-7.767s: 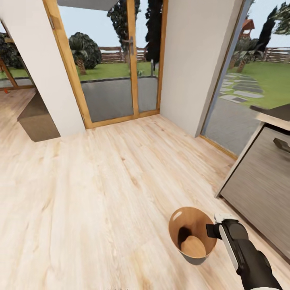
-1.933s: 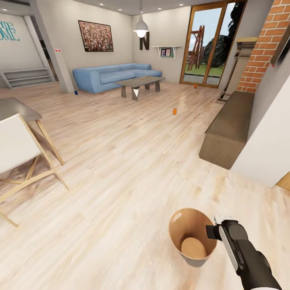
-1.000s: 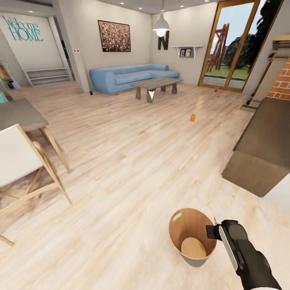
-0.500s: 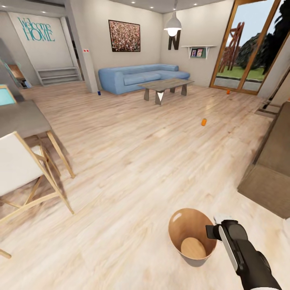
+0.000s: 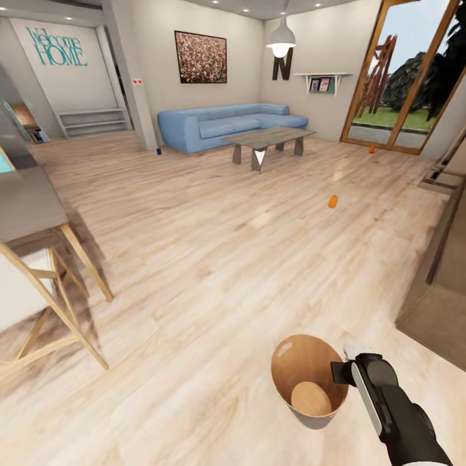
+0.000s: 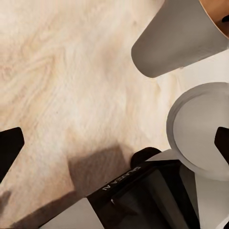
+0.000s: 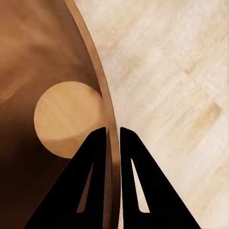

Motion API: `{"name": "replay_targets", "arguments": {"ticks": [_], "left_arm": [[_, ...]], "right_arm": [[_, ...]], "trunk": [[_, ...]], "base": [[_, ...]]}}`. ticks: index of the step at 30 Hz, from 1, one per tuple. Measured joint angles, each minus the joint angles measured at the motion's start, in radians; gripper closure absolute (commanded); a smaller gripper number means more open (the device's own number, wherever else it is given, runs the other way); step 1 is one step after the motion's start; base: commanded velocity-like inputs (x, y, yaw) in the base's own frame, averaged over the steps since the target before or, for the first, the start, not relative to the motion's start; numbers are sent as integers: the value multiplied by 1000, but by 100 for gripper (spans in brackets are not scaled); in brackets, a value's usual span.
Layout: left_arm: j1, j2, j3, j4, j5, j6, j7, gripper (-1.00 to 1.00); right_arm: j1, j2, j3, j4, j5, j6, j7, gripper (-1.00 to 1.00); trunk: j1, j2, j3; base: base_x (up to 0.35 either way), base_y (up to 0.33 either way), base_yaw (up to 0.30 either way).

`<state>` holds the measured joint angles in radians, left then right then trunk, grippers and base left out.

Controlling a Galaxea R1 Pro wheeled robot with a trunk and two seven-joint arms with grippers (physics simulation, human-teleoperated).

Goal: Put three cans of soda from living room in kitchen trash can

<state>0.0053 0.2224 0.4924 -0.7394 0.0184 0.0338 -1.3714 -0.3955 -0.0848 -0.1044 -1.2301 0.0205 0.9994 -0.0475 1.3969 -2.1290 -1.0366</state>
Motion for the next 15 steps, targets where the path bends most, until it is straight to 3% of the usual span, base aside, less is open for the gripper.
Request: {"name": "replay_targets", "arguments": {"ticks": [6,15], "left_arm": [[0,0,0,0,0,0,0,-100],[0,0,0,0,0,0,0,-100]], "right_arm": [[0,0,0,0,-3,0,0,100],[0,0,0,0,-4,0,1,100]], "trunk": [[0,0,0],[0,0,0]], "base": [[347,0,123],[347,0,221]]}}
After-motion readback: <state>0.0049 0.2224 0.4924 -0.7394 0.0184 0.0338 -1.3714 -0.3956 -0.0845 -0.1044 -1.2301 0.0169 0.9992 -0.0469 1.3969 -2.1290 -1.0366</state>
